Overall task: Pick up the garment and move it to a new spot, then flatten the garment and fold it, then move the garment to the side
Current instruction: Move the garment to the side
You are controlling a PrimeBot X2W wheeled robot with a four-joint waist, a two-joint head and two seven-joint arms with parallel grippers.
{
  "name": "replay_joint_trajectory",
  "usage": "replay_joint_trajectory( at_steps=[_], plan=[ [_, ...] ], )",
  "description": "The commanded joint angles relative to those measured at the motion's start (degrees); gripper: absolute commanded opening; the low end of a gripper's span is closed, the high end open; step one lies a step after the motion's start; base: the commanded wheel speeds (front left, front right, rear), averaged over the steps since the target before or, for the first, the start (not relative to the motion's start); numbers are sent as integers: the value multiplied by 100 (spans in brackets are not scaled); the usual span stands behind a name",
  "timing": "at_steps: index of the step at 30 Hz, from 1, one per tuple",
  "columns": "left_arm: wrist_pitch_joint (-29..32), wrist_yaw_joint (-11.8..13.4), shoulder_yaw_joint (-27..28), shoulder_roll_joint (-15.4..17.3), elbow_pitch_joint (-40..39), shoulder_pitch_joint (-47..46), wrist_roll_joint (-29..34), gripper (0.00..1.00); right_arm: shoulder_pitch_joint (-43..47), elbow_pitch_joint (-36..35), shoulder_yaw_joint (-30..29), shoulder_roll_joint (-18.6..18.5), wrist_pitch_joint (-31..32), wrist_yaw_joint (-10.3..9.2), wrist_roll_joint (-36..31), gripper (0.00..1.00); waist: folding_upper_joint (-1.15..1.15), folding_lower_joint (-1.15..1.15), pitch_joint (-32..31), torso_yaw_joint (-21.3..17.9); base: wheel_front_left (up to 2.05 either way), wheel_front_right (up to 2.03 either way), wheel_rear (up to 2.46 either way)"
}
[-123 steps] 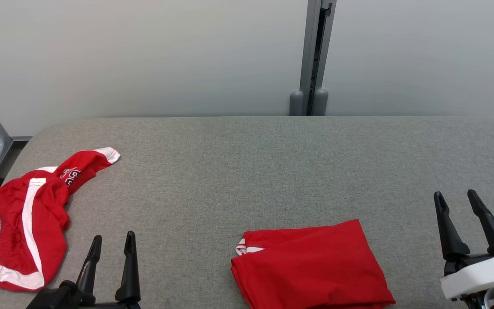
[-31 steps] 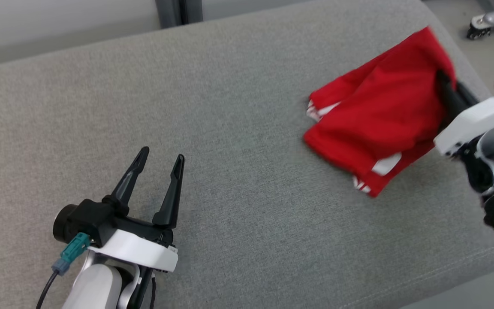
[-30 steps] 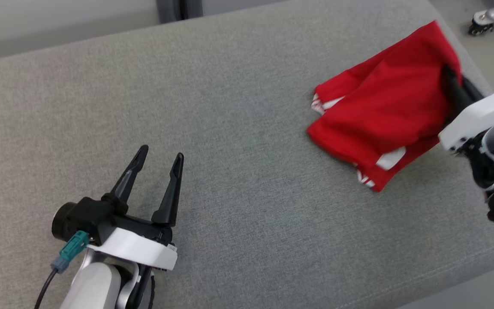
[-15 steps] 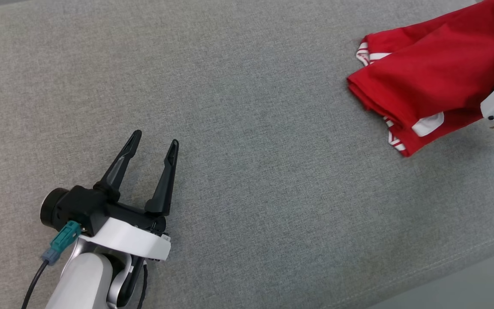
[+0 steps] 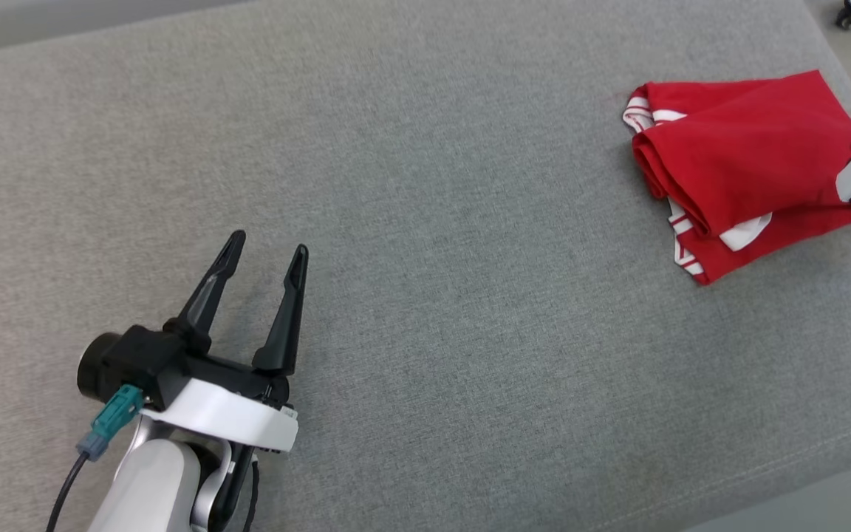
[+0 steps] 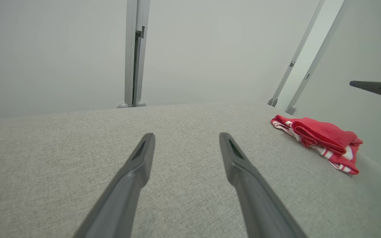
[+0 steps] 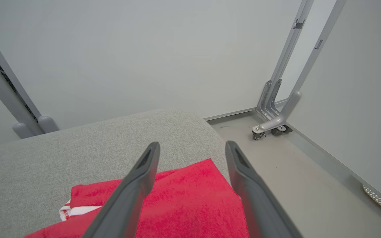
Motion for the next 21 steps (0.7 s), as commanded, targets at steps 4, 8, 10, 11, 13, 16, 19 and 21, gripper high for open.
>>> replay_joint_trajectory(
  at_steps=[4,8,10,11,13,16,19,21],
  plan=[
    [-129,91,131,-46,119,204,-136,100,262,-507,-88,80,-44,-1,-277,100,0,0,-557,248,0,0,0],
    [-215,173,335,-52,144,412,-222,100,638,-1304,-122,146,-41,-1,-384,100,0,0,-994,439,0,0,0],
    [-241,231,454,-40,122,536,-268,100,944,-1721,-107,214,-42,-1,-391,100,0,0,-1204,543,0,0,0],
    [-239,258,503,-35,100,598,-274,100,1085,-1920,-95,231,-41,-1,-384,100,0,0,-1300,594,0,0,0],
    [-253,304,626,-7,47,723,-318,100,1368,-2355,-73,270,-41,-1,-306,100,0,0,-1468,697,0,0,0],
    [-264,393,763,-8,-60,927,-340,100,1907,-2973,-15,271,-32,-1,-152,100,0,0,-1698,872,0,0,0],
    [-270,456,876,0,-155,1119,-378,100,2521,-3639,122,213,23,0,-5,100,0,0,-1923,1086,0,0,0],
    [-272,492,930,11,-203,1246,-387,100,2965,-4059,110,116,69,0,49,100,0,0,-2054,1233,0,0,0]
  ],
)
